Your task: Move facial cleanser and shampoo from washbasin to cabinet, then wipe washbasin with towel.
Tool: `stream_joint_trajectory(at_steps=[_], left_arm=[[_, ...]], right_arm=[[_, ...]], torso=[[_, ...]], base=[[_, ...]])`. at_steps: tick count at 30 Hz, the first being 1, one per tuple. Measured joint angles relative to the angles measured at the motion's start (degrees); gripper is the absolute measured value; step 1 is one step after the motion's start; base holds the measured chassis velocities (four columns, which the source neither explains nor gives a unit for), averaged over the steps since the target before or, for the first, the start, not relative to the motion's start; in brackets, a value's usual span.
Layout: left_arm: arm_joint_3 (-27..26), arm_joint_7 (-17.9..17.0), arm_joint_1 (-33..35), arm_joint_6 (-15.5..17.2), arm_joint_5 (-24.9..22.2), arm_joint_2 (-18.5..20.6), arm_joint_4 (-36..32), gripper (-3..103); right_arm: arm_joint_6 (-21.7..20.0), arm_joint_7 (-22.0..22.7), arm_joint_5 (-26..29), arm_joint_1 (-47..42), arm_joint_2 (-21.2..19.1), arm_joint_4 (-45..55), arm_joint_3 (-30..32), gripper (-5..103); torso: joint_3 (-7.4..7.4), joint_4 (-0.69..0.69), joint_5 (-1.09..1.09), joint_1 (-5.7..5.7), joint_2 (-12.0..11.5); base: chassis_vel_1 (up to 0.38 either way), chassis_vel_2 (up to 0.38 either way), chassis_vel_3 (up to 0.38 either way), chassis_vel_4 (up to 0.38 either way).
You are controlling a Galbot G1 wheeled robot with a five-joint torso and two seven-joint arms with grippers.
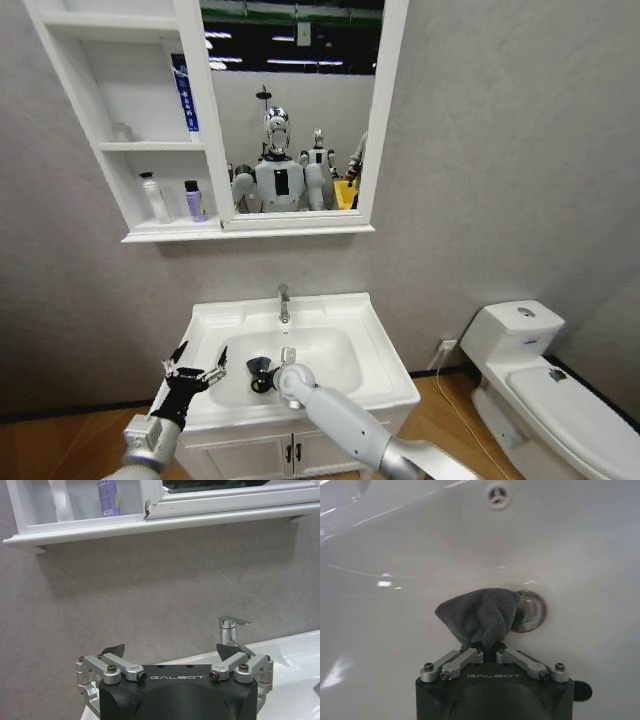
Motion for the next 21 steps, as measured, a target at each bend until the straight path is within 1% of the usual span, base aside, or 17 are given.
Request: stream_joint_trajectory(at_steps=[1, 2, 4, 5, 6, 8, 9, 10, 11, 12, 13, 15, 16, 17, 18, 19, 21], left_arm=[[0.0, 0.0, 0.0, 0.0, 0.0, 0.0, 0.0, 100], [0.0, 0.0, 0.0, 0.0, 0.0, 0.0, 0.0, 100], [0.0, 0.0, 0.0, 0.0, 0.0, 0.0, 0.0, 100], [0.0, 0.0, 0.0, 0.0, 0.0, 0.0, 0.0, 100], [0.0, 0.0, 0.0, 0.0, 0.0, 0.0, 0.0, 100], [0.0, 0.0, 0.0, 0.0, 0.0, 0.0, 0.0, 100], [0.0, 0.0, 0.0, 0.0, 0.0, 0.0, 0.0, 100], [0.0, 0.0, 0.0, 0.0, 0.0, 0.0, 0.0, 100], [0.0, 0.0, 0.0, 0.0, 0.0, 0.0, 0.0, 100], [0.0, 0.0, 0.0, 0.0, 0.0, 0.0, 0.0, 100], [0.0, 0.0, 0.0, 0.0, 0.0, 0.0, 0.0, 100], [0.0, 0.0, 0.0, 0.0, 0.0, 0.0, 0.0, 100], [0.0, 0.0, 0.0, 0.0, 0.0, 0.0, 0.0, 100], [0.0, 0.0, 0.0, 0.0, 0.0, 0.0, 0.0, 100], [0.0, 0.0, 0.0, 0.0, 0.0, 0.0, 0.0, 100], [0.0, 0.0, 0.0, 0.0, 0.0, 0.0, 0.0, 100], [0.0, 0.0, 0.0, 0.0, 0.0, 0.0, 0.0, 100]], right_arm=[[0.0, 1.1, -0.9, -0.3, -0.9, 0.2, 0.6, 7], [0.0, 1.1, -0.9, -0.3, -0.9, 0.2, 0.6, 7], [1.2, 6.5, -4.1, -1.8, -4.1, 3.3, 2.4, 7], [1.4, 9.0, -4.1, -2.6, -6.1, 6.2, 3.2, 7], [1.4, 9.0, -4.1, -2.6, -6.1, 6.2, 3.2, 7], [1.3, 10.8, -3.9, -4.0, -10.4, 12.0, 4.1, 7], [1.4, 9.8, -5.2, -4.6, -12.6, 14.4, 4.4, 7], [1.4, 9.8, -5.2, -4.6, -12.6, 14.4, 4.4, 7], [2.8, 7.2, -9.2, -5.5, -16.4, 17.2, 5.0, 7], [5.0, 3.6, -14.3, -6.5, -20.3, 20.1, 6.2, 7], [5.0, 3.6, -14.3, -6.5, -20.3, 20.1, 6.2, 7], [8.6, -0.6, -23.7, -7.8, -24.3, 23.7, 7.7, 7], [8.6, -0.6, -23.7, -7.8, -24.3, 23.7, 7.7, 7], [10.0, -2.0, -27.9, -8.7, -26.0, 25.3, 8.8, 7], [11.4, -3.8, -30.9, -10.0, -28.1, 28.0, 10.7, 7], [11.4, -3.8, -30.9, -10.0, -28.1, 28.0, 10.7, 7], [13.7, -7.7, -30.2, -11.2, -30.6, 29.9, 13.6, 7]], torso=[[0.0, 0.0, 0.0, 0.0, 0.0], [0.0, 0.0, 0.0, 0.0, 0.0], [0.0, 0.01, 0.0, 0.0, 0.0], [0.01, 0.0, 0.0, 0.0, 0.0], [0.01, 0.0, 0.0, 0.0, 0.0], [0.0, -0.02, -0.03, 0.0, 0.0], [0.0, 0.01, 0.02, 0.0, 0.0], [0.0, 0.01, 0.02, 0.0, 0.0], [0.01, 0.02, 0.0, 0.0, 0.0], [0.0, -0.02, -0.01, 0.0, 0.0], [0.0, -0.02, -0.01, 0.0, 0.0], [0.0, -0.01, 0.02, 0.0, 0.0], [0.0, -0.01, 0.02, 0.0, 0.0], [0.01, 0.0, 0.01, 0.0, 0.0], [0.0, -0.01, 0.0, 0.0, 0.0], [0.0, -0.01, 0.0, 0.0, 0.0], [0.0, 0.01, 0.0, 0.0, 0.0]], base=[[0.0, 0.0, 0.0, 0.0], [0.0, 0.0, 0.0, 0.0], [0.0, 0.0, 0.0, 0.0], [0.0, 0.0, 0.0, 0.0], [0.0, 0.0, 0.0, 0.0], [0.0, 0.0, 0.0, 0.0], [0.0, 0.0, 0.0, 0.0], [0.0, 0.0, 0.0, 0.0], [0.0, 0.0, 0.0, 0.0], [0.0, 0.0, 0.0, 0.0], [0.0, 0.0, 0.0, 0.0], [0.0, 0.0, 0.0, 0.0], [0.0, 0.0, 0.0, 0.0], [0.0, 0.0, 0.0, 0.0], [0.0, 0.0, 0.0, 0.0], [0.0, 0.0, 0.0, 0.0], [0.0, 0.0, 0.0, 0.0]])
